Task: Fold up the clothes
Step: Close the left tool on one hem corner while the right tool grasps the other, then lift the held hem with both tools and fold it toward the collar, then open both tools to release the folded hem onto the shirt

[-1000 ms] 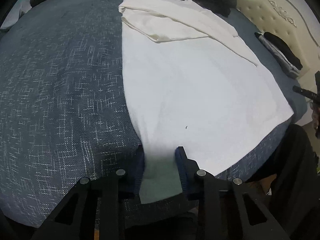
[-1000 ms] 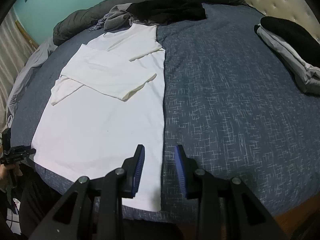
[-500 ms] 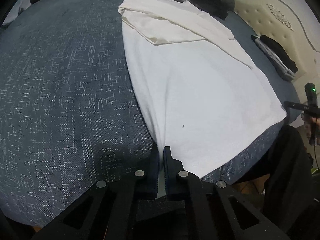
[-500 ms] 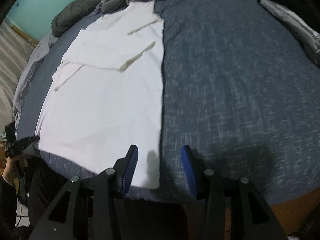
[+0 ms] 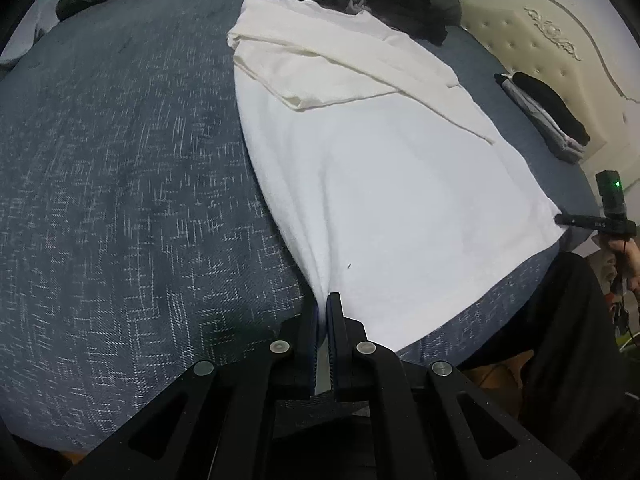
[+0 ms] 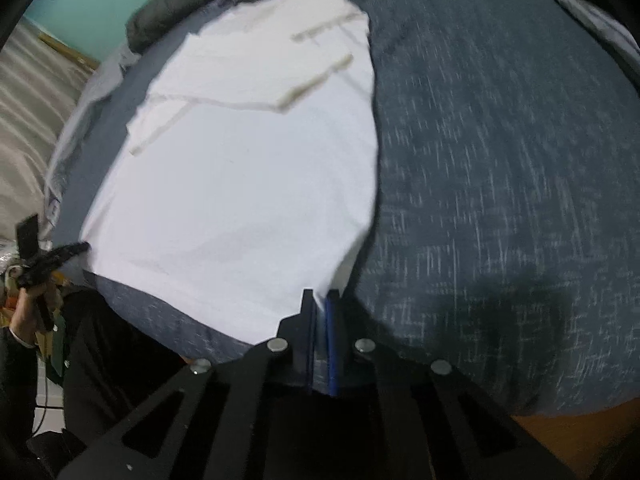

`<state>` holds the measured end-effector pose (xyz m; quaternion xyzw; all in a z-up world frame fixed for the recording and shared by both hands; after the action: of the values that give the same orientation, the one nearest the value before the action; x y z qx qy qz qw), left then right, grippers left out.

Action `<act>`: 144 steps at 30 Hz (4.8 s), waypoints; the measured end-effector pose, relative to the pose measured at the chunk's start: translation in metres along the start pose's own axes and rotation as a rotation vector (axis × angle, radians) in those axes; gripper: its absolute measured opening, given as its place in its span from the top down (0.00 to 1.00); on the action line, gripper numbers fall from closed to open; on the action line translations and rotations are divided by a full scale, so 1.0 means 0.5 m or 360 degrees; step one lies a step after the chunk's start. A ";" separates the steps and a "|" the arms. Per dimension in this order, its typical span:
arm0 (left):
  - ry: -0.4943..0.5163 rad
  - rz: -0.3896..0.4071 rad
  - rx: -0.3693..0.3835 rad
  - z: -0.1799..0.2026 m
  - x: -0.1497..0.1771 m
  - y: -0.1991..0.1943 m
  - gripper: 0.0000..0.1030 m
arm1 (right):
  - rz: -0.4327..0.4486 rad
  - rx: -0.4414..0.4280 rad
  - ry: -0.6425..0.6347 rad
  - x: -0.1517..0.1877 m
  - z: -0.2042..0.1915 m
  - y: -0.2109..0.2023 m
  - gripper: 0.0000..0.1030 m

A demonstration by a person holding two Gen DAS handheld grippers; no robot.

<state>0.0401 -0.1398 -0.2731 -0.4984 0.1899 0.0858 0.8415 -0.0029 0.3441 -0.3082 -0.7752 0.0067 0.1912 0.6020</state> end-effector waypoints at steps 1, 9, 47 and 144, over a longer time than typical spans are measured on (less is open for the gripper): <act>0.0007 0.0004 -0.0001 0.013 -0.002 0.007 0.97 | 0.0025 -0.0009 -0.0006 -0.004 -0.003 -0.012 0.96; 0.0090 0.0069 0.0015 0.061 -0.032 -0.044 0.97 | 0.0229 -0.0073 -0.0081 -0.045 -0.035 -0.127 0.96; 0.0352 0.0286 0.0137 0.177 0.021 -0.291 0.97 | 0.0566 -0.0339 -0.0409 0.034 -0.158 -0.410 0.97; 0.0161 0.0250 -0.0150 -0.233 -0.836 0.276 0.66 | 0.0460 0.0492 -0.0120 -0.857 0.020 0.280 0.70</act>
<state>-0.4147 -0.1554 -0.2652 -0.5249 0.2664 0.1352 0.7970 -0.4367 0.2207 -0.3099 -0.6569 0.1245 0.3013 0.6799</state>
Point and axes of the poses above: each gripper's, at about its wrist camera, not at the fingertips, and y roughly the way its jaws point, z to its right, x to its underside, the point moved 5 cm from there along y, roughly the way its jaws point, and after that the axes turned 11 degrees about x, right-handed, at the moved point
